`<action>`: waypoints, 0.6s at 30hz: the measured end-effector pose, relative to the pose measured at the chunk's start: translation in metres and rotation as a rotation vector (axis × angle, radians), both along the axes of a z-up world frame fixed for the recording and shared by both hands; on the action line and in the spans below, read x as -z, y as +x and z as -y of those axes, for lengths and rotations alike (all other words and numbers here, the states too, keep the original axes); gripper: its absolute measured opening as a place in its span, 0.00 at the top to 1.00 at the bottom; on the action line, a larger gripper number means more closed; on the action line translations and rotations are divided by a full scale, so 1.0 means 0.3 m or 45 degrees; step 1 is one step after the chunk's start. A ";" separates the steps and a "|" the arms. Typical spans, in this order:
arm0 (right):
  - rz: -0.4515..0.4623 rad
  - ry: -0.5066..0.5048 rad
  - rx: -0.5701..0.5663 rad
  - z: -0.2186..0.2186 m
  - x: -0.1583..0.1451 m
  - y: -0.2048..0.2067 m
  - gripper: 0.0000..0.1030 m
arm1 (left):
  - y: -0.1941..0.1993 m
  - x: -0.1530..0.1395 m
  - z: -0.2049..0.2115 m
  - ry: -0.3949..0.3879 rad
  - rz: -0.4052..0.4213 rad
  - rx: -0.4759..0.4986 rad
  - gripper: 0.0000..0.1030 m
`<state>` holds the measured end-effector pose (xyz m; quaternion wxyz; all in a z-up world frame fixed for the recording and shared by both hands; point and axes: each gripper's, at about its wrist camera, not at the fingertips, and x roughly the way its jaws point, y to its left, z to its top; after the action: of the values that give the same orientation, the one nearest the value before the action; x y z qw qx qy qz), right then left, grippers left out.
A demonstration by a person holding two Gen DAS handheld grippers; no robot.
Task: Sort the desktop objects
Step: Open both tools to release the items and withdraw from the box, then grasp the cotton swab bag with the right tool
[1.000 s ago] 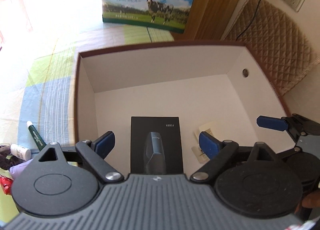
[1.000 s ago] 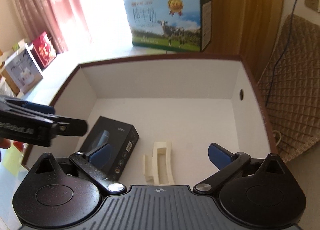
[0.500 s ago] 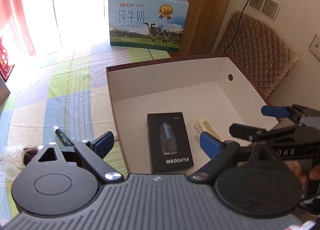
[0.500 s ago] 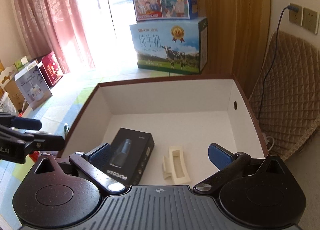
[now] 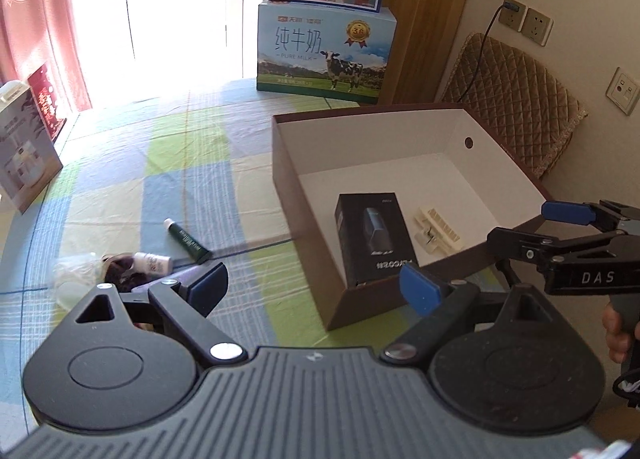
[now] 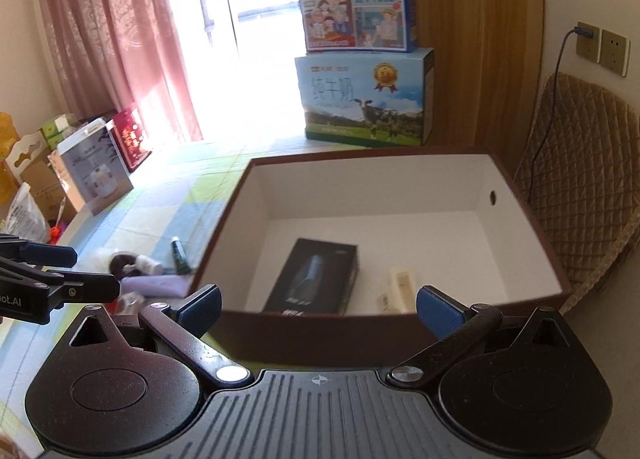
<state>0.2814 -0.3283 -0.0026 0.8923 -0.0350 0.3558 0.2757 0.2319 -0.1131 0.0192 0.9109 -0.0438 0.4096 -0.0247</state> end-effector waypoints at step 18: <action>-0.135 0.018 -0.098 -0.242 0.077 -0.202 0.02 | -0.240 0.072 -0.257 -0.006 -0.108 -0.110 0.12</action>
<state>0.2206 -0.2556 -0.0257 0.8612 -0.0276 0.3989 0.3138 0.1598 -0.0361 -0.0024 0.8929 -0.0644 0.4454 0.0155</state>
